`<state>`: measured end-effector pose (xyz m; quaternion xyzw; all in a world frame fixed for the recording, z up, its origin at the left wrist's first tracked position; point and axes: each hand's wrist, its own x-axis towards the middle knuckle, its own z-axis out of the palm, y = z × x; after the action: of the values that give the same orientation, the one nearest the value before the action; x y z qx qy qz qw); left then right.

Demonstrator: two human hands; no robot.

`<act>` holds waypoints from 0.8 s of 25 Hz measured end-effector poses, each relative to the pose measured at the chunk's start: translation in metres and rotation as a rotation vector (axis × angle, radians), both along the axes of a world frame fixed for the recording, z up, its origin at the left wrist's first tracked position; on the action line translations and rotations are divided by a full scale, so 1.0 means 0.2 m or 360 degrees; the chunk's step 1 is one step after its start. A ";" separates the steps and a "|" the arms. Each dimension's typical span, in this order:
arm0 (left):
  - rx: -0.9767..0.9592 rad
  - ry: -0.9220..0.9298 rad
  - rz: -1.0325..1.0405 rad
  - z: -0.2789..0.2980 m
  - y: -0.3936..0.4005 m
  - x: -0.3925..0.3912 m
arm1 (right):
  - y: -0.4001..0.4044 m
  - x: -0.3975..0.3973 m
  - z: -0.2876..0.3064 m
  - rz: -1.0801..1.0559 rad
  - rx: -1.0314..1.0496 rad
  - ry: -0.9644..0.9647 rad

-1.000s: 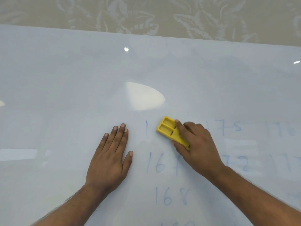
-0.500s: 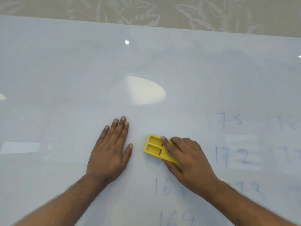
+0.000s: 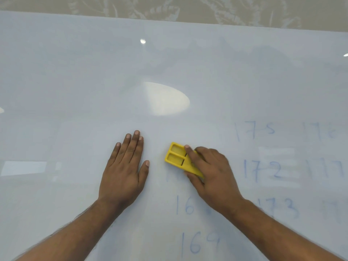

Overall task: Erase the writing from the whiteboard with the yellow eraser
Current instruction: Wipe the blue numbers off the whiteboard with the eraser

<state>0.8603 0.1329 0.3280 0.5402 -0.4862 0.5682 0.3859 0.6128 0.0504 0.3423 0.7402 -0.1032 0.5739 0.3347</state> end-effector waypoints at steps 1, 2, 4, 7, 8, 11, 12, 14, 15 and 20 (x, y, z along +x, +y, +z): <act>-0.0003 0.0006 -0.0005 -0.01 0.00 0.00 | 0.01 0.02 -0.04 0.0007 -0.0023 0.0066; -0.0003 0.0010 -0.0005 -0.03 0.00 0.00 | 0.02 0.03 -0.09 0.0005 -0.0044 0.0134; 0.0005 0.0009 -0.0002 -0.06 0.00 0.00 | 0.02 -0.01 -0.20 -0.0020 -0.0084 0.0253; 0.0020 0.0013 0.0003 -0.10 0.01 0.00 | -0.02 -0.14 -0.28 -0.0083 -0.0165 0.0364; 0.0027 0.0020 0.0001 -0.11 0.01 0.00 | -0.04 -0.18 -0.28 -0.0097 -0.0174 0.0348; 0.0042 0.0032 0.0014 -0.12 0.00 0.00 | -0.10 -0.25 -0.17 -0.0078 -0.0050 0.0090; 0.0046 0.0033 0.0018 -0.13 0.00 -0.01 | -0.10 -0.24 -0.12 -0.0049 0.0021 -0.0012; 0.0053 0.0036 0.0017 -0.15 0.00 -0.01 | -0.09 -0.16 -0.07 0.0017 0.0110 -0.0135; 0.0056 0.0035 0.0012 -0.17 0.00 -0.01 | -0.08 -0.12 -0.07 0.0036 0.0115 -0.0147; 0.0093 -0.0038 0.0008 -0.24 0.01 -0.03 | -0.02 -0.05 -0.22 0.0048 0.0065 0.0069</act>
<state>0.8542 0.1344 0.2799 0.5456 -0.5058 0.5612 0.3627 0.6026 0.0466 0.2980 0.7607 -0.0965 0.5604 0.3130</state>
